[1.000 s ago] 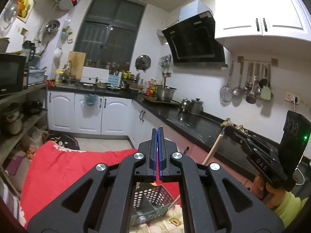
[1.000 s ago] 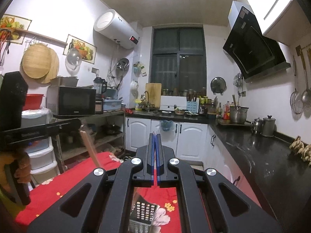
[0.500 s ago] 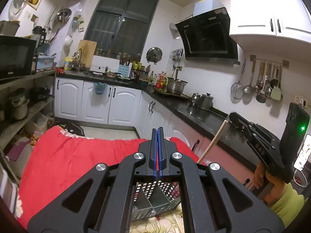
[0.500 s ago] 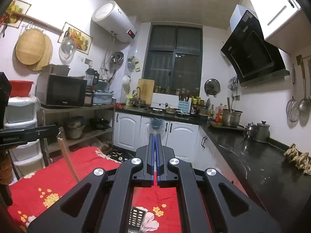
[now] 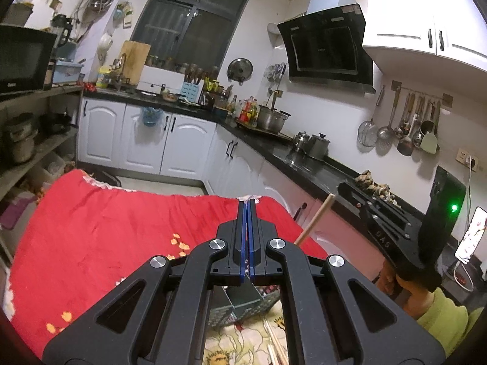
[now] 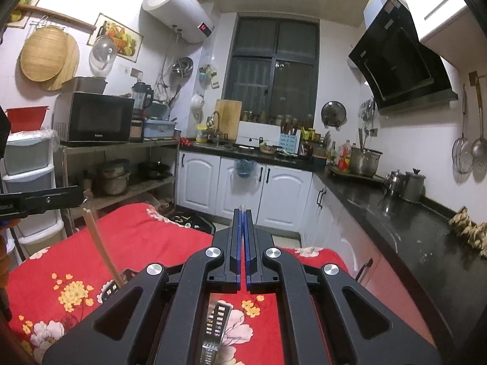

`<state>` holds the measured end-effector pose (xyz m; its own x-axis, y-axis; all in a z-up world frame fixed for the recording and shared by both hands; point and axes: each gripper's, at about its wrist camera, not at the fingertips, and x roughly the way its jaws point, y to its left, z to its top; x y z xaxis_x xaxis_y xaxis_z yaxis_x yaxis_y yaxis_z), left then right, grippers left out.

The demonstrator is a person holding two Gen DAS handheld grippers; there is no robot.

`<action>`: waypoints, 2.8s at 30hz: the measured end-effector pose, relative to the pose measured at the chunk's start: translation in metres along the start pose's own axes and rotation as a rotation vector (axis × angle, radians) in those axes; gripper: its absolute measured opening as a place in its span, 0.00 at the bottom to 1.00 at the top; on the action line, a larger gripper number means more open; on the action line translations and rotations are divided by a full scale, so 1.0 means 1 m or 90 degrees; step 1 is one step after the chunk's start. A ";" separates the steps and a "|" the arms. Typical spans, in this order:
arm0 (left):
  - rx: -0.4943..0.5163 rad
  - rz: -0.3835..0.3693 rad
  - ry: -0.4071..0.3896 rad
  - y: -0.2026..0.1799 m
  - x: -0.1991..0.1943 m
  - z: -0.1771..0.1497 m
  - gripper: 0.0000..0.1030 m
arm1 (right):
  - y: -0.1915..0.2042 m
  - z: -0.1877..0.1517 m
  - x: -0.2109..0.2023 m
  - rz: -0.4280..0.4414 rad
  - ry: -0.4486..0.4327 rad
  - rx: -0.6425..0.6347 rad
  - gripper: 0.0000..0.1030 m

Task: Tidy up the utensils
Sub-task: 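Drop the chopstick into the caddy slot and open the right tool, then move the right tool back down over the chopstick pile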

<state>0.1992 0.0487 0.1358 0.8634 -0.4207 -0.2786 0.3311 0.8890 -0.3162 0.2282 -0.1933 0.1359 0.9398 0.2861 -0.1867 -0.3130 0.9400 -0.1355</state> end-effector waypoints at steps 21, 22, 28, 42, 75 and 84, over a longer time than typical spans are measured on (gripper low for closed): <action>0.040 0.080 -0.009 -0.002 -0.007 -0.031 0.57 | -0.004 -0.034 -0.018 0.001 0.036 0.064 0.61; 0.044 0.083 -0.010 -0.003 -0.008 -0.032 0.63 | -0.003 -0.035 -0.021 -0.001 0.036 0.062 0.62; 0.056 0.104 -0.018 -0.007 -0.015 -0.037 0.87 | -0.001 -0.042 -0.034 -0.002 0.040 0.058 0.69; 0.041 0.128 -0.006 0.003 -0.037 -0.056 0.90 | 0.003 -0.059 -0.059 0.008 0.055 0.067 0.75; -0.017 0.163 0.069 0.031 -0.038 -0.106 0.90 | 0.014 -0.115 -0.083 0.014 0.146 0.076 0.76; -0.062 0.180 0.127 0.061 -0.028 -0.130 0.90 | 0.017 -0.135 -0.077 0.030 0.188 0.078 0.75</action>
<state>0.1457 0.0908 0.0066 0.8216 -0.1956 -0.5354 0.0432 0.9580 -0.2836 0.1318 -0.2242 0.0168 0.8383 0.2806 -0.4674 -0.3199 0.9474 -0.0049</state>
